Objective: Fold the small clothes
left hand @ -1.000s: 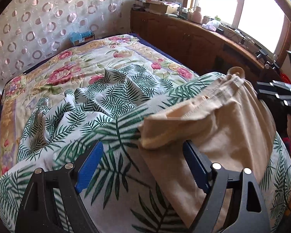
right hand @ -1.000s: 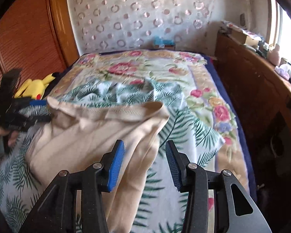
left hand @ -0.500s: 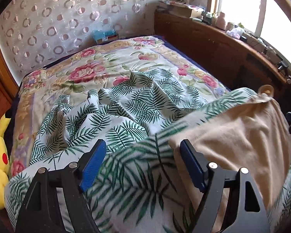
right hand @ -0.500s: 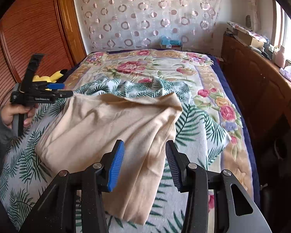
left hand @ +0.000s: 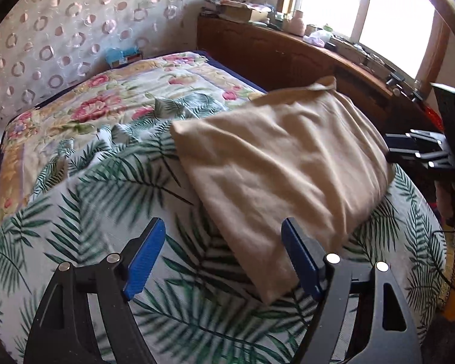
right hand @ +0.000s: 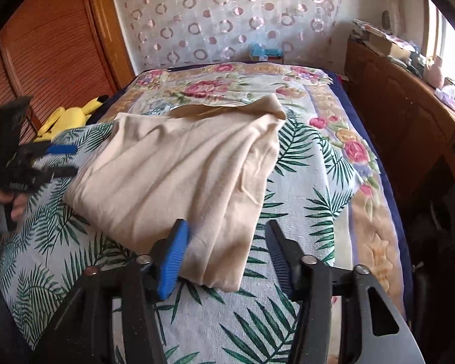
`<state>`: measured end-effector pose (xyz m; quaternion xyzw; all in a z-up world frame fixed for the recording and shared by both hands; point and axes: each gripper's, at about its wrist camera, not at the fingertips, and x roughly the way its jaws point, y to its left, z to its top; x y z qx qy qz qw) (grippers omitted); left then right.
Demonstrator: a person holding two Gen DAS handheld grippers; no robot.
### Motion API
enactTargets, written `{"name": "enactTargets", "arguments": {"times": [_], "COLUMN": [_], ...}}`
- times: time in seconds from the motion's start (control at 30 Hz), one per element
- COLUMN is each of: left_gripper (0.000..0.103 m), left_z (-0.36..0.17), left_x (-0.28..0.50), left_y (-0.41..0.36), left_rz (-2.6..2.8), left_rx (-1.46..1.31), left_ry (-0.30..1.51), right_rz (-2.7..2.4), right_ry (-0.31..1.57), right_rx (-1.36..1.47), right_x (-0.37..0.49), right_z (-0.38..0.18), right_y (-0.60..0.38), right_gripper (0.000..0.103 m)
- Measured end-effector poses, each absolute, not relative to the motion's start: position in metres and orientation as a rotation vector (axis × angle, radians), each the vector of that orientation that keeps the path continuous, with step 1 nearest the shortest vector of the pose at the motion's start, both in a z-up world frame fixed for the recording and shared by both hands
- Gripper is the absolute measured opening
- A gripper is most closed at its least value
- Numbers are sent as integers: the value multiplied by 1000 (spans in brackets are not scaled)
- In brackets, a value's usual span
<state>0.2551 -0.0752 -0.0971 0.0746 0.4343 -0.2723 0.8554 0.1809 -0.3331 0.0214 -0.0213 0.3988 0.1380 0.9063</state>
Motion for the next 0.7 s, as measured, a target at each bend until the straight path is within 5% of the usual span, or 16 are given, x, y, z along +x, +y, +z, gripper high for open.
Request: {"name": "enactTargets", "arguments": {"times": [0.1,0.37,0.4,0.43,0.47,0.5,0.7], "left_gripper": [76,41,31,15,7,4,4], "left_z": [-104,-114,-114,-114,-114,-114,-110], "left_x": [250,243,243,243,243,242,244], "left_y": [-74,-73,-73,-74,-74,-74,-64], "left_rz": [-589,-645,-656,-663,-655,-636,-557], "left_rx": [141,71,60,57,65,78,94], "left_ry": [935,964,967,968,964,958,938], "right_rz": [303,366,381,397,430,468,437], "right_ry": [837,904,909,914,918,916,898], "right_rx": [-63,-43,-42,-40,-32,-30,-59], "right_x": [182,194,196,197,197,196,191], "right_z": [20,12,11,11,11,12,19], "right_y": [-324,-326,-326,-325,-324,-323,-329], "right_gripper": [57,56,56,46,24,19,13]}}
